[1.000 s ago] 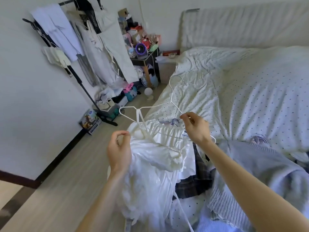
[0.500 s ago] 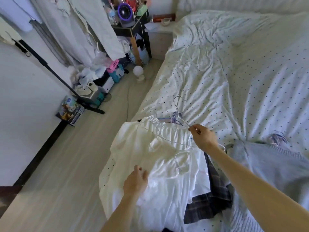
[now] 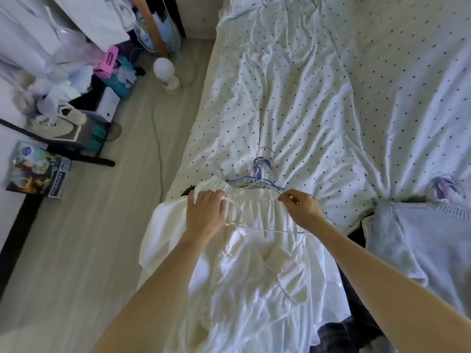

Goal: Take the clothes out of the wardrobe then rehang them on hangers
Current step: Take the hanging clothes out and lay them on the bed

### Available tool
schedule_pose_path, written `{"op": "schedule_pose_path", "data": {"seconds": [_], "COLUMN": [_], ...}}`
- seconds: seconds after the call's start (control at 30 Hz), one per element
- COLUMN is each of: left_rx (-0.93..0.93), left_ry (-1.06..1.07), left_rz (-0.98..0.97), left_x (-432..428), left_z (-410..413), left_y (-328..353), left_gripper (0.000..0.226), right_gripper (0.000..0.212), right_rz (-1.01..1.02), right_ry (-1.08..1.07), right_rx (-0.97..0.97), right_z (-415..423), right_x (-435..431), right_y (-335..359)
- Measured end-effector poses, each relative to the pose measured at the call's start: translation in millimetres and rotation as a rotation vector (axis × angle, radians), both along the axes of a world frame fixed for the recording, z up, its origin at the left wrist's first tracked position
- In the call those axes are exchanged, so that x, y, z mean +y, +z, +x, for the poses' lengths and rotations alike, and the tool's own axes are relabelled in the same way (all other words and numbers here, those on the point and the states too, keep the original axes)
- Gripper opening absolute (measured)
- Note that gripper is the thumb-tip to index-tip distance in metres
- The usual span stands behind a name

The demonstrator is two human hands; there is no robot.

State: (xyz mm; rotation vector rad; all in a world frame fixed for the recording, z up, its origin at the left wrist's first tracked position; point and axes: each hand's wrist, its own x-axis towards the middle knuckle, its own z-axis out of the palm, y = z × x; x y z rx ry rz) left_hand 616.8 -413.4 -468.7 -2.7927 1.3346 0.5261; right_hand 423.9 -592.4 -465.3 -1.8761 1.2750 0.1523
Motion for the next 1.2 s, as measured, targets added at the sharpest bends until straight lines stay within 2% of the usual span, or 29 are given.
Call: {"op": "schedule_pose_path", "data": {"seconds": [0.07, 0.17, 0.3, 0.4, 0.53, 0.7, 0.87, 1.0, 1.2], "left_rx": [-0.025, 0.023, 0.088, 0.103, 0.096, 0.128, 0.135, 0.097, 0.058], "left_ry": [-0.034, -0.006, 0.102, 0.185, 0.241, 0.250, 0.200, 0.118, 0.172], "left_rz": [0.029, 0.054, -0.029, -0.060, -0.084, -0.205, -0.246, -0.218, -0.077], "left_x": [-5.9, -4.8, -6.7, -14.4, -13.2, -10.4, -2.1, -3.3, -25.3], "left_z": [14.4, 24.7, 24.4, 20.9, 10.8, 8.5, 0.3, 0.2, 6.4], "left_y": [-20.4, -49.1, -66.7, -70.4, -71.2, -67.8, -64.4, -60.5, -53.8], "left_gripper": [0.035, 0.038, 0.032, 0.029, 0.030, 0.023, 0.021, 0.028, 0.023], "right_gripper": [0.025, 0.055, 0.066, 0.067, 0.062, 0.063, 0.064, 0.064, 0.065], "right_rz": [-0.079, -0.236, -0.308, -0.313, -0.171, -0.101, -0.070, -0.061, -0.068], "right_ry": [0.061, 0.195, 0.083, -0.082, -0.214, -0.135, -0.047, -0.020, -0.047], "right_rx": [0.058, 0.253, 0.320, 0.283, 0.220, 0.176, 0.128, 0.128, 0.133], "right_z": [2.5, -9.9, -48.7, -70.4, -76.8, -77.2, -76.3, -73.7, -75.3], "right_x": [-4.5, 1.8, 33.3, 58.8, 70.4, 49.6, 43.2, 39.2, 34.4], "right_y": [-19.4, -40.8, -54.6, -55.2, -56.7, -53.9, -49.9, -52.6, -57.9]}}
